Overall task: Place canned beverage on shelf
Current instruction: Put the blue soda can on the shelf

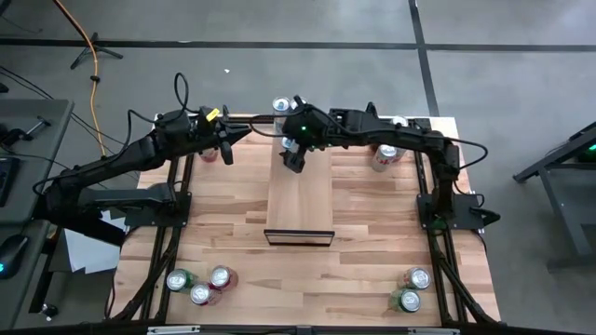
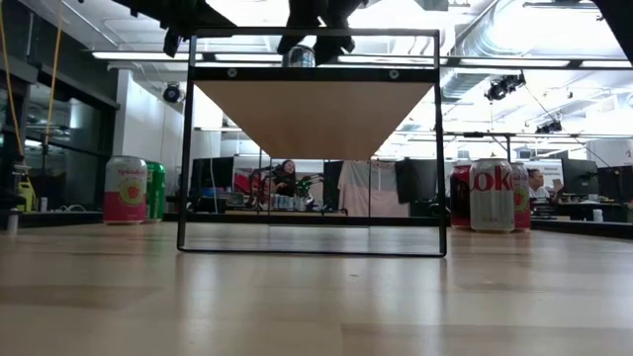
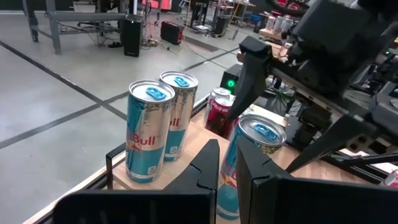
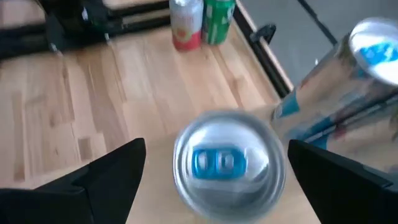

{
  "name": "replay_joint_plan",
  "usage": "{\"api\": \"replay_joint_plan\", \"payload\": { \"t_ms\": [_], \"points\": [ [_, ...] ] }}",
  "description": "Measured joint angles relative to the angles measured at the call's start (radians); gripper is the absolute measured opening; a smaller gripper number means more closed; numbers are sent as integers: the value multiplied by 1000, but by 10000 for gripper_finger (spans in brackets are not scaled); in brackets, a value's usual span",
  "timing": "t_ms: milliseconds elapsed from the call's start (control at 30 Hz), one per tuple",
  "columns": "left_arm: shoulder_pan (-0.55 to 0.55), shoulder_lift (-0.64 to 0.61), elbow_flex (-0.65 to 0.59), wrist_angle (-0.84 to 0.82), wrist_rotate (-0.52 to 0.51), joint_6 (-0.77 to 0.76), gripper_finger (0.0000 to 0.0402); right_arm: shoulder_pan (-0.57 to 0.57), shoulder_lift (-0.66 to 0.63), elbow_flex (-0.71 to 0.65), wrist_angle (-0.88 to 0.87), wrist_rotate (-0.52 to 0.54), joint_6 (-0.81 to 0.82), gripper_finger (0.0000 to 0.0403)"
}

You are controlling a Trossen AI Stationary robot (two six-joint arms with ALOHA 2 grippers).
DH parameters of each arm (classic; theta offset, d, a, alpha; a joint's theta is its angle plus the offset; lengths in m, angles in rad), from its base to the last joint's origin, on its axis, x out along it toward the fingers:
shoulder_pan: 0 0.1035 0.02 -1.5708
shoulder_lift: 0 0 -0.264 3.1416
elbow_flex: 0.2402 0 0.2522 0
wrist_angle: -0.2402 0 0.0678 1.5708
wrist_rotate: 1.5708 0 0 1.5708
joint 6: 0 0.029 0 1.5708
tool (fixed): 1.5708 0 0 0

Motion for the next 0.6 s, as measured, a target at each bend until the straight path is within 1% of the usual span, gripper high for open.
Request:
{"api": "replay_joint_plan", "payload": {
  "t_ms": [200, 300, 433, 600],
  "points": [
    [1, 0, 0, -1, -1, 8, 0, 0, 15, 0, 5, -3, -18, 380],
    [1, 0, 0, -1, -3, 8, 0, 0, 18, -1, 3, -2, -24, 368],
    [1, 0, 0, -1, -4, 7, 0, 0, 20, 0, -1, 19, -21, 328],
    [1, 0, 0, -1, -4, 8, 0, 0, 19, 0, -13, 30, -24, 246]
  ]
}}
